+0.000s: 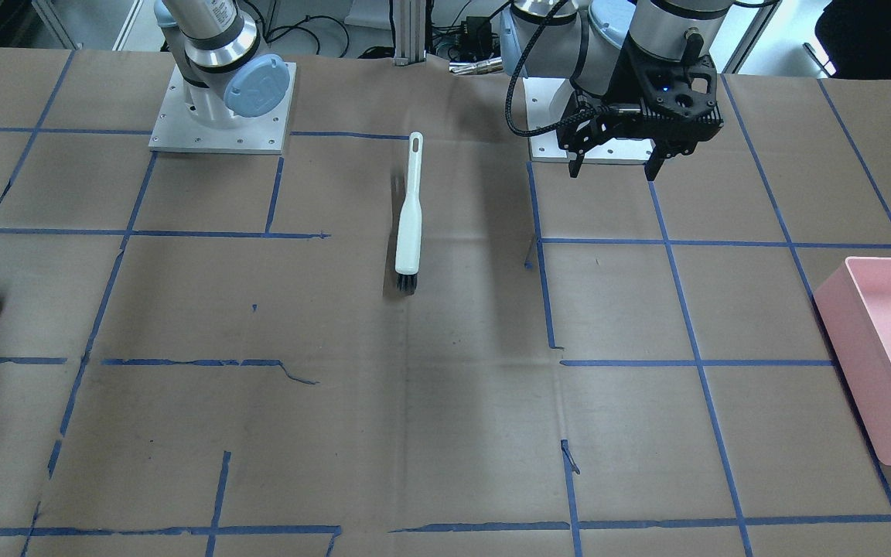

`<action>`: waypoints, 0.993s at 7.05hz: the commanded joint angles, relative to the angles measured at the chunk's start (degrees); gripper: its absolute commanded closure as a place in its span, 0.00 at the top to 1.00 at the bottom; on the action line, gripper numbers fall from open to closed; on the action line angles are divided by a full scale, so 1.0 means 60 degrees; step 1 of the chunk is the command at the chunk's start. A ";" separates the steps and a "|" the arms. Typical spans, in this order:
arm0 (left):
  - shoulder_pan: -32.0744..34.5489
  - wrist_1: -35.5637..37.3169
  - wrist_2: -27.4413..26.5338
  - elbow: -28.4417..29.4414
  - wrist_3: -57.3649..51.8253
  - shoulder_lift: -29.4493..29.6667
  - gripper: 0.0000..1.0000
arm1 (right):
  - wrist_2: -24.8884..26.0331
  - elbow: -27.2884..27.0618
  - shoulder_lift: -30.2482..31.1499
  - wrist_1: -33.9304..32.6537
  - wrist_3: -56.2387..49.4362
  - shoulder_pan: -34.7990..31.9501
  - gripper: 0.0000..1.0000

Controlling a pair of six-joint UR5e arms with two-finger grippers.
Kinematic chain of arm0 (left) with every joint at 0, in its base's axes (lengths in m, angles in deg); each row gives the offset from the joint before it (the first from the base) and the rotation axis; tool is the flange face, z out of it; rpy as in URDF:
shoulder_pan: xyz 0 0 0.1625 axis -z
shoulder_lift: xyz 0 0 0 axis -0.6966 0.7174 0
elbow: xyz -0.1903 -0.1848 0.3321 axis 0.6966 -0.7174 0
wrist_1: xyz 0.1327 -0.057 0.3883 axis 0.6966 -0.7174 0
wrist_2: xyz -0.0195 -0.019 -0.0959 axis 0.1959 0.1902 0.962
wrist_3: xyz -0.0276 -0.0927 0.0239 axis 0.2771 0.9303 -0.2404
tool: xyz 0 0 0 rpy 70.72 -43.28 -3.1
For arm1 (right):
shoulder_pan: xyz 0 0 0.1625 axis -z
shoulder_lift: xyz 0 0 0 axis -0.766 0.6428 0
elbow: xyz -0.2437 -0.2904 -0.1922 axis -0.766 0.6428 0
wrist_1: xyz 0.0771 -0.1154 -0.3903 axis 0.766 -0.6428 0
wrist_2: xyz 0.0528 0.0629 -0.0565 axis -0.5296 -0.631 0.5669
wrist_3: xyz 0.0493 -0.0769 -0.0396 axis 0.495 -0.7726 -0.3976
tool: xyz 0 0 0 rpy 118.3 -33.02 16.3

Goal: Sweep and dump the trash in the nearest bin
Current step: 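Tilt the dustpan over the black bin with the right gripper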

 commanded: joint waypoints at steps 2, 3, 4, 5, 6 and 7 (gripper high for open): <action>0.0000 0.0013 0.0008 -0.0006 0.0015 0.0006 0.99 | -0.0030 -0.0423 0.0383 0.0133 0.1264 -0.0808 0.00; 0.0000 0.0013 0.0022 -0.0006 0.0000 -0.0008 0.99 | -0.0030 -0.0423 0.0470 0.1308 0.3860 -0.2128 0.00; 0.0000 0.0013 0.0022 -0.0006 0.0014 -0.0009 0.99 | -0.0030 -0.0423 0.0529 0.1842 0.5424 -0.2823 0.01; 0.0000 0.0013 0.0037 0.0009 0.0015 -0.0009 0.99 | -0.0015 -0.0423 0.0747 0.2529 0.6701 -0.3381 0.01; 0.0000 0.0028 0.0037 0.0009 0.0015 -0.0009 0.99 | -0.0030 -0.0438 0.0807 0.2811 0.7482 -0.3807 0.01; 0.0000 0.0028 0.0037 -0.0006 0.0015 -0.0009 0.99 | -0.0030 -0.0423 0.0837 0.3162 0.8665 -0.4464 0.00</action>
